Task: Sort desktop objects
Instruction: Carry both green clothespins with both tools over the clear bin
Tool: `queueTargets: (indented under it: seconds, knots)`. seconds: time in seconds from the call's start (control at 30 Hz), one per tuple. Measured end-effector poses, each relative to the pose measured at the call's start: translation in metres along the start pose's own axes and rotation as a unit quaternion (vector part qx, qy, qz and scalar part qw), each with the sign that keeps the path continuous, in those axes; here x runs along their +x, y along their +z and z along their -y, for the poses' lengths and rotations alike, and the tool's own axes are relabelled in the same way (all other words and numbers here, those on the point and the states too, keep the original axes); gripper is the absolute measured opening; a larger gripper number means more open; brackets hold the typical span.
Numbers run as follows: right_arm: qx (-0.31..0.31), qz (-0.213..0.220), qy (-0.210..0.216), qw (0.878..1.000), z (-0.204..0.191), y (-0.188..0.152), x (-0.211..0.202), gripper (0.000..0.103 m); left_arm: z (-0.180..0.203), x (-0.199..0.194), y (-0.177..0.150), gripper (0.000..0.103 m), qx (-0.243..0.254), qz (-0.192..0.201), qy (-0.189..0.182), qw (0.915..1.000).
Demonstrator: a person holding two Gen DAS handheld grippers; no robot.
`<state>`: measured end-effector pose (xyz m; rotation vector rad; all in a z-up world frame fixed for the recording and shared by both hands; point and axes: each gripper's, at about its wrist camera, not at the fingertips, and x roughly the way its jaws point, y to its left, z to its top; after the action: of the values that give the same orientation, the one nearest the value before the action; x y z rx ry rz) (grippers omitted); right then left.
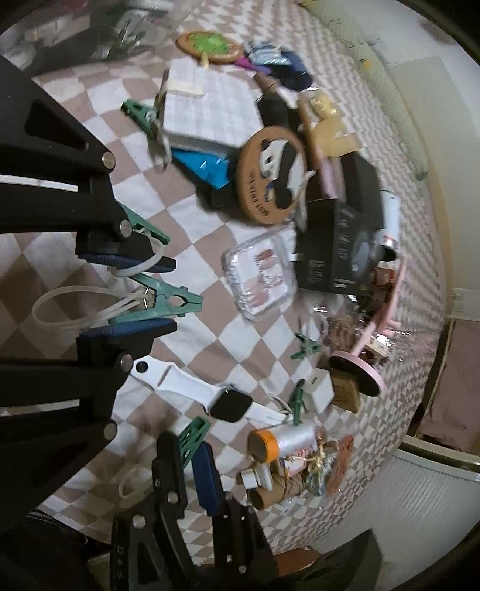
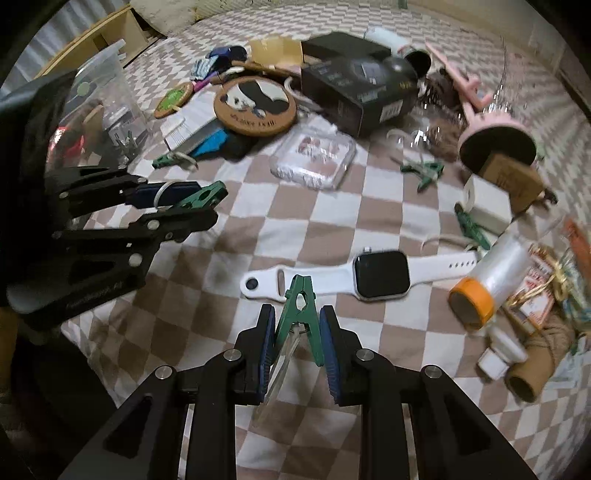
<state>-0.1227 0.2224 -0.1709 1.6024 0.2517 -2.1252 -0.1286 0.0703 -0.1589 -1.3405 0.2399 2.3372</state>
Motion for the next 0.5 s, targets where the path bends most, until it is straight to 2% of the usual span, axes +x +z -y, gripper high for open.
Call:
queueTargets:
  seconds: [0.3, 0.5]
  knots:
    - [-0.015, 0.062, -0.023, 0.998, -0.015, 0.025, -0.043, 0.026, -0.02, -0.036, 0.004, 0.026, -0.037, 0.023, 0.03, 0.9986]
    - [-0.015, 0.1, -0.036, 0.994, -0.024, 0.042, -0.068, 0.026, -0.043, -0.082, 0.009, 0.026, -0.064, 0.05, 0.041, 0.9958]
